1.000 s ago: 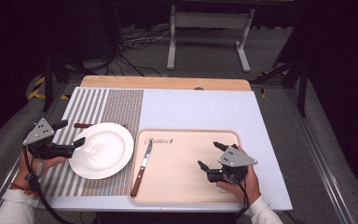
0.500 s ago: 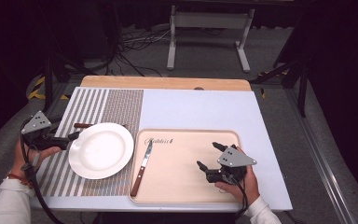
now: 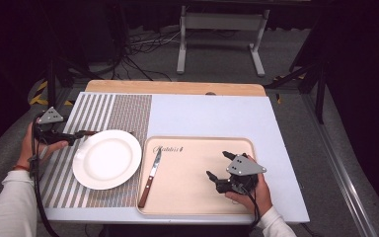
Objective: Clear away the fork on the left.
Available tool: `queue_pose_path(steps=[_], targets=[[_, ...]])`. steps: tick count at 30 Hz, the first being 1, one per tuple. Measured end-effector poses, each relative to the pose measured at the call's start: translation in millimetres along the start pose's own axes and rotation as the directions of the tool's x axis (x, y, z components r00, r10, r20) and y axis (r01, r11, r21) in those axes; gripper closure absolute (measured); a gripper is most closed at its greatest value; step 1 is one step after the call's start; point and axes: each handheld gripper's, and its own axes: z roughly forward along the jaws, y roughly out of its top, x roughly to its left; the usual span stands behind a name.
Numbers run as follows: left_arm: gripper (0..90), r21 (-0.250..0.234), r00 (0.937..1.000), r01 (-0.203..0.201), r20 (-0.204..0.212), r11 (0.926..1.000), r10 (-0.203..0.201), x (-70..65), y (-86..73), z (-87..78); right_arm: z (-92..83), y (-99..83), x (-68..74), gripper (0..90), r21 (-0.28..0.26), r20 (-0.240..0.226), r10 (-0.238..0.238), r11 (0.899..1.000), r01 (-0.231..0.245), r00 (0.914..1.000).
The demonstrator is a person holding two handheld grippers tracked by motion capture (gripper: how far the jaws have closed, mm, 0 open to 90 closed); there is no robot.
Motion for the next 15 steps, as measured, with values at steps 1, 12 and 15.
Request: queue_pose_path(steps=[1, 12, 15], targets=[[11.7, 0.005, 1.0000, 0.000, 0.004, 1.0000, 0.000, 2.4, 0.9, 2.1, 0.4, -0.4, -0.2, 19.7, 0.000, 0.000, 0.002, 1.000, -0.002, 1.0000], [14.2, 0.091, 0.9986, -0.050, 0.024, 0.9946, 0.048, 14.7, 3.1, 29.0, 3.1, -3.9, -3.0, 19.7, 0.028, 0.006, 0.011, 1.000, -0.011, 0.9999], [14.2, 0.090, 0.9972, -0.059, 0.051, 0.9942, 0.054, 14.4, 2.5, 34.1, 2.5, -5.4, -3.8, 19.7, 0.034, 0.009, 0.015, 0.999, -0.016, 0.9998]])
